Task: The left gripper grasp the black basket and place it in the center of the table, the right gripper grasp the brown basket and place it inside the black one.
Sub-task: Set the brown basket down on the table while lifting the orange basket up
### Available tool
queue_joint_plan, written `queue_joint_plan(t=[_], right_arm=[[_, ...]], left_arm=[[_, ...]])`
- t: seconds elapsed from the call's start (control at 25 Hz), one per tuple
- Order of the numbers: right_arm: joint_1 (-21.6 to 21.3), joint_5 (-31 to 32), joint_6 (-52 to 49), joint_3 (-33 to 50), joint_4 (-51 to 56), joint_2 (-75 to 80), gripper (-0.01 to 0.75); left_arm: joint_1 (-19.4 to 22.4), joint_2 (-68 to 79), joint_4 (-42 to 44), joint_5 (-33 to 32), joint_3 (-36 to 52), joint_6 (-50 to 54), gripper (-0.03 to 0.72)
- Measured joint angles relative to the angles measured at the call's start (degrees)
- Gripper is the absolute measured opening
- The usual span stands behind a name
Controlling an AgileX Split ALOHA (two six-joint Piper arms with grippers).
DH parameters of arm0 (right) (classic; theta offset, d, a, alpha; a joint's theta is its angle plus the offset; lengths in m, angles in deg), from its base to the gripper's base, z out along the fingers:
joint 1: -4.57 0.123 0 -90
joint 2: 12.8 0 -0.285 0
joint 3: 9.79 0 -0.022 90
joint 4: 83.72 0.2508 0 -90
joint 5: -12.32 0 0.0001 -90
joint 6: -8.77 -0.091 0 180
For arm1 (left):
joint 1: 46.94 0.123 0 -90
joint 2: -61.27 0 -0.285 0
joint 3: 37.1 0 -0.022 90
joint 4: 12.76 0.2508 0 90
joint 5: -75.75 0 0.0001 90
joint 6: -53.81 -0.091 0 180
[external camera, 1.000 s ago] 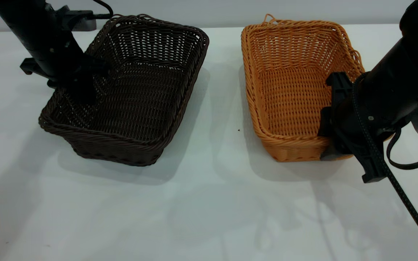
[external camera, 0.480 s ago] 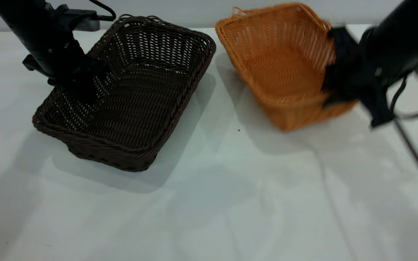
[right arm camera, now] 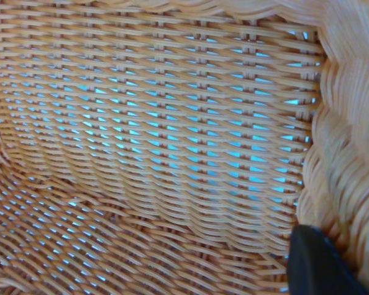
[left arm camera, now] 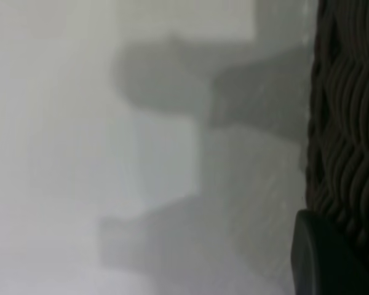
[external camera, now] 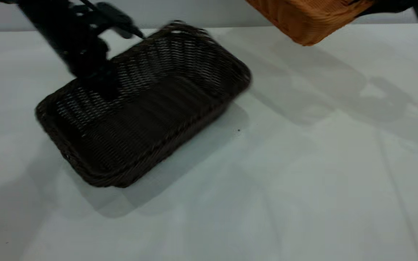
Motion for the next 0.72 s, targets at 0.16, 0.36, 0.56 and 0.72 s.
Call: queue_joint_plan(t=[0.16,0.36,0.56,0.72], right_arm=[[-1.4,9.7,-3.6,-3.2,-11.4,0.0,0.062],[-1.4,13.2,-3.8,-4.0,-13.2,0.0,0.062],[-1.7,13.8,-3.6,-4.1,-12.8,0.0,0.062],[-1.9,13.8,-3.6,-4.2,-12.8,0.0,0.062]], left_arm=[[-5.7,0.0,0.0,4.8,0.0,-12.5,0.078],[-10.9,0.3,0.1,12.4,0.0,-24.3,0.078],[-13.1,2.2,1.2,17.4,0.0,-27.0,0.078],[-13.7,3.4,2.0,18.8,-0.3,-27.1,0.078]])
